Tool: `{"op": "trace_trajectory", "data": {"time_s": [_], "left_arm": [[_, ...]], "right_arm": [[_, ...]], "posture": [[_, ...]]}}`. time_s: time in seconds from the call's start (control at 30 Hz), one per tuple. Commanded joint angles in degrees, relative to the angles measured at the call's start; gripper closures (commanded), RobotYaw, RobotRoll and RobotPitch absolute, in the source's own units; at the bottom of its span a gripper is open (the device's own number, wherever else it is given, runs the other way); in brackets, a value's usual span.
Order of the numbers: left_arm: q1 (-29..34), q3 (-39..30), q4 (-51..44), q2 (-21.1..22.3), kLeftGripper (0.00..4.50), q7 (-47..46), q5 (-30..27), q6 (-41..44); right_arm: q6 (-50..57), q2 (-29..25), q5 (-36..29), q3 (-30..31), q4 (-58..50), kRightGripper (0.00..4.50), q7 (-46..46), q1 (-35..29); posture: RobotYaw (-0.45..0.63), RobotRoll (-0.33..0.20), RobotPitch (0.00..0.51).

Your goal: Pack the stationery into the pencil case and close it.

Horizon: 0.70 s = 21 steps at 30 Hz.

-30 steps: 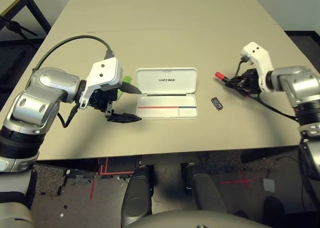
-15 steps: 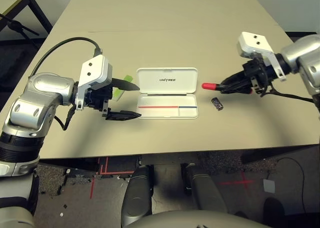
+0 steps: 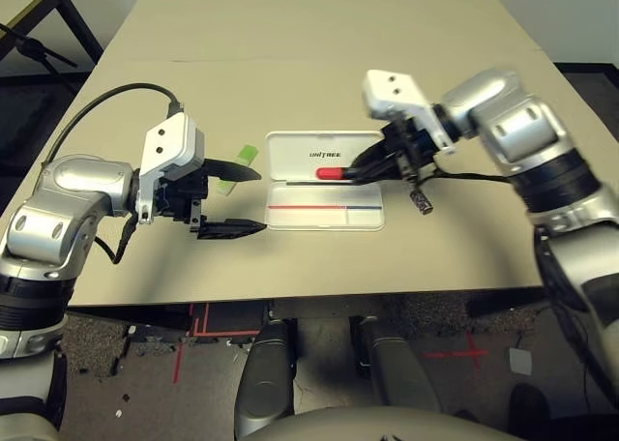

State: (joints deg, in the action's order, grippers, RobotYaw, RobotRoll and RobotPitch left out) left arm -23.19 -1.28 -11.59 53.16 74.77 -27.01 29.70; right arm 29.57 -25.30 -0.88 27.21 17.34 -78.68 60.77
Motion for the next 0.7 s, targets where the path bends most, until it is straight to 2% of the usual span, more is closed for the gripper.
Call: {"op": "trace_trajectory", "data": {"time_s": [0.03, 0.23, 0.6, 0.7], "left_arm": [[1.65, -0.38, 0.07, 0.48, 0.00, -0.03, 0.22, -1.49], [3.19, -0.99, 0.88, 1.04, 0.00, -0.21, 0.30, -2.75], [1.90, -0.01, 1.38, 1.47, 0.00, -2.60, 0.81, -0.68], [1.49, 0.28, 1.09, 1.46, 0.00, -3.46, 0.69, 0.43]], "right_arm": [[-1.34, 2.40, 1.94, 1.81, 0.99, 3.98, 3.15, -1.73], [-5.16, 5.59, 4.23, 3.02, 2.53, 3.98, 6.38, -4.42], [-10.29, 7.07, 6.74, 2.75, 6.54, 3.98, 9.06, -5.34], [-10.78, 7.19, 6.87, 2.29, 6.93, 2.87, 9.06, -5.37]], "posture": [[0.16, 0.000, 0.143], [0.17, 0.000, 0.149], [0.17, 0.000, 0.147], [0.17, 0.000, 0.144]]}}
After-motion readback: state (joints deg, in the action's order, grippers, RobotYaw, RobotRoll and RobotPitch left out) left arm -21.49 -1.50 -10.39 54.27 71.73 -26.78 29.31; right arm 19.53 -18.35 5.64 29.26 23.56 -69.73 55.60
